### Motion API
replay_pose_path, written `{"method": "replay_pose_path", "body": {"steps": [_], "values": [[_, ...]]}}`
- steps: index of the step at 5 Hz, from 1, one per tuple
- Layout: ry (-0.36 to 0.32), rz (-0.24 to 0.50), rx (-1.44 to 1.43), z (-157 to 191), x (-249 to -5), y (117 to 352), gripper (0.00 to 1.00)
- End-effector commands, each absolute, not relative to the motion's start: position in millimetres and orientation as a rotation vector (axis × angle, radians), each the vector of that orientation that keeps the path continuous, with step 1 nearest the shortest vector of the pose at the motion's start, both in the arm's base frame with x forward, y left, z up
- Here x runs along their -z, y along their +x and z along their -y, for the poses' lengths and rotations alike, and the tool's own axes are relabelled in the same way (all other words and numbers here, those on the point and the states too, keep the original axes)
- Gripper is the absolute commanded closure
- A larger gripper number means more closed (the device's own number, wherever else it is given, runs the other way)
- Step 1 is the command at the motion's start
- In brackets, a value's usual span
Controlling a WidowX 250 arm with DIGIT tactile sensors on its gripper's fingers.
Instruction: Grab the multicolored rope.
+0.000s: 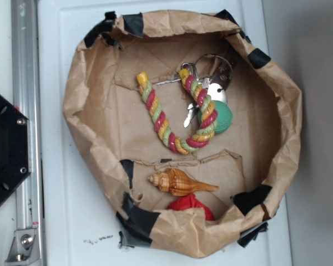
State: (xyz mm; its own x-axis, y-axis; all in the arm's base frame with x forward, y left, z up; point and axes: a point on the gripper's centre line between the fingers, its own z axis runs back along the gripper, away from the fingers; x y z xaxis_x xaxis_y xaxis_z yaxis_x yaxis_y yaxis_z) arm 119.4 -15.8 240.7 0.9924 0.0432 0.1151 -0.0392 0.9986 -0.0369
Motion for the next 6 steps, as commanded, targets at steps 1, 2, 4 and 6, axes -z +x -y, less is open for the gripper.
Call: {"method": "replay_pose_path", "body": {"steps": [1, 2, 4, 6], "values": [[0.167, 0.147, -0.131, 11.2, -176.1, 218.0, 0.0], [0.24, 0.036, -0.199, 7.9, -138.2, 265.0, 0.0], [0.234, -0.12, -0.596, -1.5, -92.1, 314.2, 0.0], [0.215, -0.155, -0.682, -9.4, -83.2, 278.0, 0.0]]}}
